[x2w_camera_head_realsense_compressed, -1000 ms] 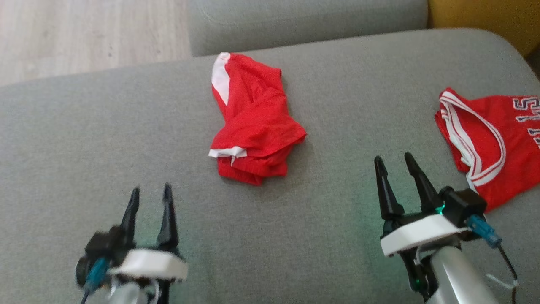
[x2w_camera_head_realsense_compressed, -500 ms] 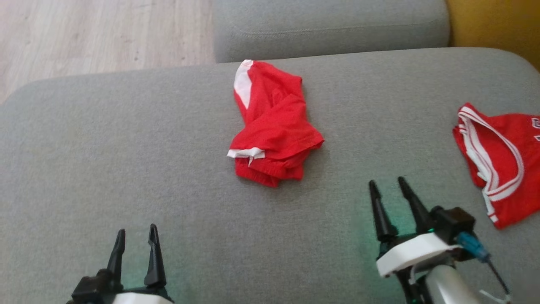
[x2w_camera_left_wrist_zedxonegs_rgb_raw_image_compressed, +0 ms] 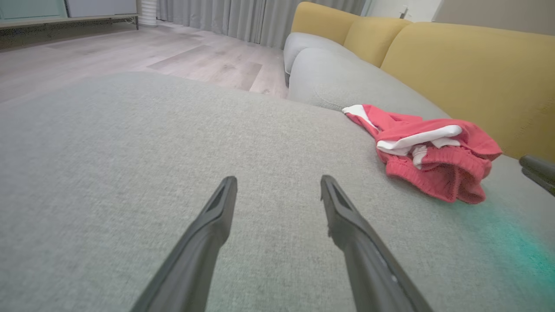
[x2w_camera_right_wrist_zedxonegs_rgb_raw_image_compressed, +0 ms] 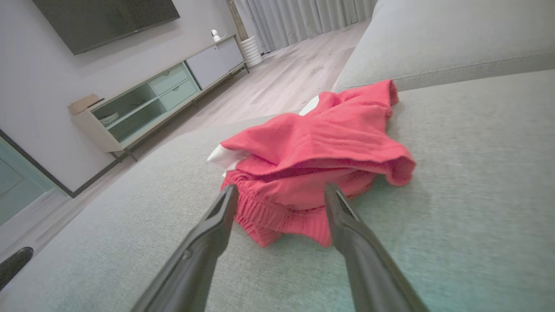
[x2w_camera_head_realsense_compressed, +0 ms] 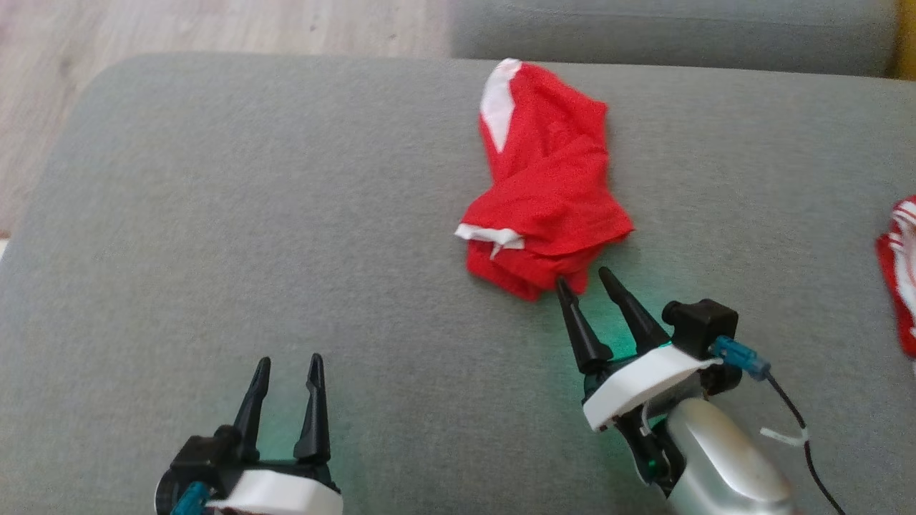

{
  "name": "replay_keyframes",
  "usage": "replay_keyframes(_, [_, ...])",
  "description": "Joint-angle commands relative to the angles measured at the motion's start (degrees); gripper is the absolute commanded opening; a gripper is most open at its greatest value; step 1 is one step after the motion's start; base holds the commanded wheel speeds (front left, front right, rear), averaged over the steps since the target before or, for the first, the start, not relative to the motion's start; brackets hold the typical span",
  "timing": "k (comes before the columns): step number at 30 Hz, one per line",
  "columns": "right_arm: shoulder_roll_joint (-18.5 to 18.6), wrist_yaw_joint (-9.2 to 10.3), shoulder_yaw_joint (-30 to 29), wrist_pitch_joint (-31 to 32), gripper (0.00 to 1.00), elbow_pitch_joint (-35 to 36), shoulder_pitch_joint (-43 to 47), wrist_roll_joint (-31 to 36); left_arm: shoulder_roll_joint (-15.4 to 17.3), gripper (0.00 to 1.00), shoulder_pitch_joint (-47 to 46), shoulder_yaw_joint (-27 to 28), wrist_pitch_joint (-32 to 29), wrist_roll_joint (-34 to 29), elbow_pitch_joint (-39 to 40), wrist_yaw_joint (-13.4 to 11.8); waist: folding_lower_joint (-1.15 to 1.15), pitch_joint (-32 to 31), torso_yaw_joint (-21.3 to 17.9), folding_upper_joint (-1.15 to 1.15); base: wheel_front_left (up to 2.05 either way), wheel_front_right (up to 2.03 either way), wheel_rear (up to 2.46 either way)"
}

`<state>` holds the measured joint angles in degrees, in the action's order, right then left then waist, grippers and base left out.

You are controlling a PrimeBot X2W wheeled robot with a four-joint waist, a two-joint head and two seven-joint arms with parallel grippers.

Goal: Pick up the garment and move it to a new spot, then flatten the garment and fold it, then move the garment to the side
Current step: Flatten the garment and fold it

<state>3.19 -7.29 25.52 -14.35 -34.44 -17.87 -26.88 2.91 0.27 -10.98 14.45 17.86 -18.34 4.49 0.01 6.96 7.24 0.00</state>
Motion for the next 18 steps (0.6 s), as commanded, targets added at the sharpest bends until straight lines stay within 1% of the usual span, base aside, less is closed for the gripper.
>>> replay_keyframes(1, [-0.31,-0.2,1.19,-0.64,1.0,0.56,-2.06,-1.53,-0.02,1.0,-1.95,1.41,0.54,0.5,1.19,-0.22,-0.01,1.67,2.38,0.0,0.0,0.0,0.0])
replay_keyframes(7, [-0.31,-0.2,1.0,-0.64,1.0,0.03,-4.69,-4.99,-0.02,1.0,-2.46,0.8,0.54,0.84,1.36,-0.44,-0.01,3.18,4.47,0.0,0.0,0.0,0.0])
replay_keyframes(12, [-0.31,-0.2,-0.1,-0.64,1.0,1.7,-5.08,-6.51,-0.02,1.0,-2.74,0.02,0.54,1.14,1.73,-0.82,-0.01,3.71,4.92,0.0,0.0,0.0,0.0])
replay_keyframes(18, [-0.31,-0.2,-0.32,-0.64,1.0,1.68,-5.75,-7.94,-0.02,1.0,-3.04,-0.76,0.54,1.45,1.6,-0.99,-0.01,3.9,4.88,0.0,0.0,0.0,0.0])
